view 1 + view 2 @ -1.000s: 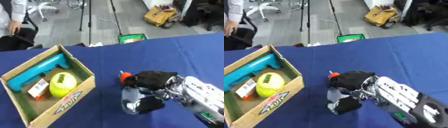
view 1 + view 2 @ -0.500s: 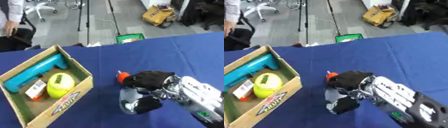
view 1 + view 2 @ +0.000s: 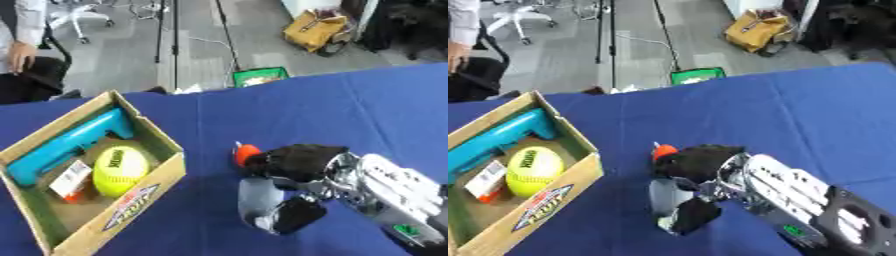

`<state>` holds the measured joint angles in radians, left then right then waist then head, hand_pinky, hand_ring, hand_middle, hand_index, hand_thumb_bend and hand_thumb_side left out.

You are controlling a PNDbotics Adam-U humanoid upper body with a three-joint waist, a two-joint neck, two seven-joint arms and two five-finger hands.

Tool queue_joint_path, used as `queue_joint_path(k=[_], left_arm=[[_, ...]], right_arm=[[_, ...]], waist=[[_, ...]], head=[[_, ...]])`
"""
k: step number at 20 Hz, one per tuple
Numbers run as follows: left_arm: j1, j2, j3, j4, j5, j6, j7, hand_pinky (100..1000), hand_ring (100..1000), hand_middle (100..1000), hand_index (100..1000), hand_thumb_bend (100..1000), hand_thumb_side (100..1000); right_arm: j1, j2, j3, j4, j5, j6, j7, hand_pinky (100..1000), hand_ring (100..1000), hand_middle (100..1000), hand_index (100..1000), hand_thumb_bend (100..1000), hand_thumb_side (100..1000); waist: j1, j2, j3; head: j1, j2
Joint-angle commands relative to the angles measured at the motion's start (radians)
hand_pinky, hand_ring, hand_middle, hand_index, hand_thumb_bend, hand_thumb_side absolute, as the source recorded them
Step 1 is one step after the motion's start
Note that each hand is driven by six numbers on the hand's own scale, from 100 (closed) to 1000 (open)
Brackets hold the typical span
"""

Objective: Pick up objects on the table and place them in the box.

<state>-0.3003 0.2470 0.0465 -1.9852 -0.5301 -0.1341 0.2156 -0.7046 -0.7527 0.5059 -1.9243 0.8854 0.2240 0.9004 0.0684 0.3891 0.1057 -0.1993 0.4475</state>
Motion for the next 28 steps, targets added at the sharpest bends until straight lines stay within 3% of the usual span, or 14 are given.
queue_joint_path(k=[1,9,20,24,25,26,27,28], left_arm=[[-0.012,0.014,0.005,-0.015,0.003,0.0,0.005,1000,916,981,856,100,869],[-0.012,0.014,0.005,-0.015,0.003,0.002,0.005,1000,916,981,855,100,860],[-0.013,0.013,0.005,-0.015,0.003,0.003,0.005,1000,916,981,855,100,859],[-0.013,0.013,0.005,-0.015,0.003,0.003,0.006,1000,916,981,854,100,856],[-0.013,0.013,0.005,-0.015,0.003,0.003,0.006,1000,915,981,854,100,852],[-0.013,0.013,0.005,-0.015,0.003,0.003,0.006,1000,915,981,854,100,852],[-0.014,0.013,0.005,-0.015,0.003,0.003,0.006,1000,916,980,853,100,851],[-0.014,0.013,0.005,-0.015,0.003,0.003,0.006,1000,916,980,853,100,851]], right_arm=[[-0.01,-0.014,-0.007,0.007,-0.009,0.01,0.007,781,938,1000,1000,414,662],[-0.01,-0.013,-0.004,0.025,-0.012,0.002,0.007,732,919,1000,1000,429,598],[-0.014,-0.014,-0.01,0.016,-0.009,0.005,0.007,755,907,991,1000,385,565],[-0.013,-0.012,-0.012,0.019,-0.013,0.007,0.007,701,890,988,1000,380,531],[-0.014,-0.012,-0.013,0.019,-0.015,0.009,0.007,647,874,985,1000,377,510],[-0.014,-0.013,-0.014,0.019,-0.017,0.01,0.007,647,874,985,1000,377,510],[-0.014,-0.013,-0.015,0.019,-0.02,0.011,0.007,577,858,979,1000,372,489],[-0.014,-0.013,-0.017,0.017,-0.023,0.014,0.007,577,858,979,1000,372,489]], waist=[[-0.001,-0.015,0.002],[-0.001,-0.014,0.002],[-0.003,-0.013,0.002],[-0.003,-0.012,0.004],[-0.003,-0.012,0.003],[-0.003,-0.012,0.003],[-0.003,-0.012,0.002],[-0.003,-0.012,0.002]], head=[[-0.001,-0.007],[0.0,-0.008],[0.001,-0.008],[0.0,-0.008],[0.0,-0.008],[0.0,-0.008],[0.0,-0.007],[0.0,-0.007]])
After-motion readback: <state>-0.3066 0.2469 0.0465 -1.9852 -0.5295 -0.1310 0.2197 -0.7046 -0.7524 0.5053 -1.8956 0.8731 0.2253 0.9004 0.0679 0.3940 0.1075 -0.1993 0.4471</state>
